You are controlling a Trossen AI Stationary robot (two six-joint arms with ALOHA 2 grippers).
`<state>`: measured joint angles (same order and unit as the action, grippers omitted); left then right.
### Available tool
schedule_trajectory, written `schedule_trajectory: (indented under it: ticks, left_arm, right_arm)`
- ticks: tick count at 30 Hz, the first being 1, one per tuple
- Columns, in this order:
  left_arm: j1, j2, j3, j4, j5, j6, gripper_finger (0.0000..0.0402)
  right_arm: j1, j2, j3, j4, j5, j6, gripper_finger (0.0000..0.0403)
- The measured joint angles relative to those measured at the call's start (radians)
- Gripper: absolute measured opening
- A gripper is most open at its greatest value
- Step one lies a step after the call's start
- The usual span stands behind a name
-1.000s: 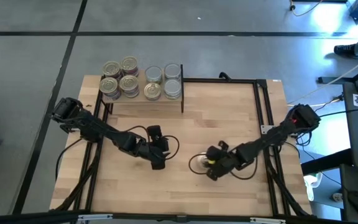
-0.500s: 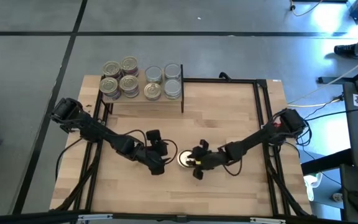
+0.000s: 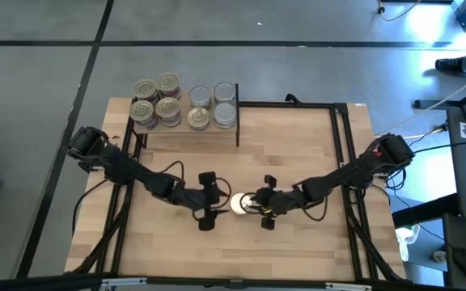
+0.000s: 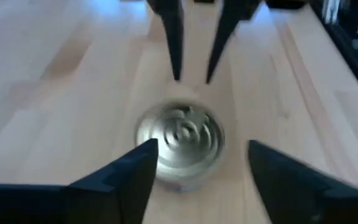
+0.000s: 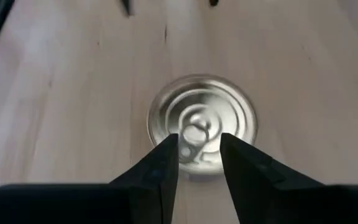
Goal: Stack canned seafood by type on shelf
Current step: Stack the blue tuna can on top of the blue tuna can on the shelf
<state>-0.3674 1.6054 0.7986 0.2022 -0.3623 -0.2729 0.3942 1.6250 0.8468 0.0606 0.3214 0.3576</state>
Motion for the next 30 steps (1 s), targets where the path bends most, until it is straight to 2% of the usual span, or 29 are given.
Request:
schedule_trajectory:
  ticks: [3, 8, 12, 19, 23, 26, 30]
  left_arm:
    - [0.037, 0.0, 0.001, 0.025, 0.032, 0.026, 0.0187]
    - [0.096, 0.056, 0.001, 0.04, 0.166, 0.044, 0.0076]
    - [0.12, 0.136, 0.012, 0.115, 0.237, 0.057, 0.0013]
    - [0.123, 0.219, 0.074, 0.133, 0.257, 0.141, 0.0011]
    - [0.141, 0.225, 0.076, 0.117, 0.256, 0.165, 0.0002]
    - [0.154, 0.225, 0.077, 0.121, 0.253, 0.177, 0.0004]
    - [0.16, 0.226, 0.077, 0.116, 0.253, 0.197, 0.0002]
  right_arm:
    - [0.011, -0.029, 0.003, -0.03, 0.001, 0.001, 0.0121]
    - [0.012, -0.028, 0.002, -0.048, -0.026, 0.003, 0.0121]
    - [0.011, -0.029, 0.004, -0.044, -0.029, 0.003, 0.0121]
    - [0.011, -0.029, 0.004, 0.002, -0.026, 0.001, 0.0122]
    - [0.011, -0.029, 0.004, -0.01, -0.027, 0.001, 0.0132]
    - [0.011, -0.026, 0.005, -0.002, -0.03, 0.001, 0.0165]
    - [0.011, -0.018, 0.005, -0.004, -0.081, 0.0, 0.0231]
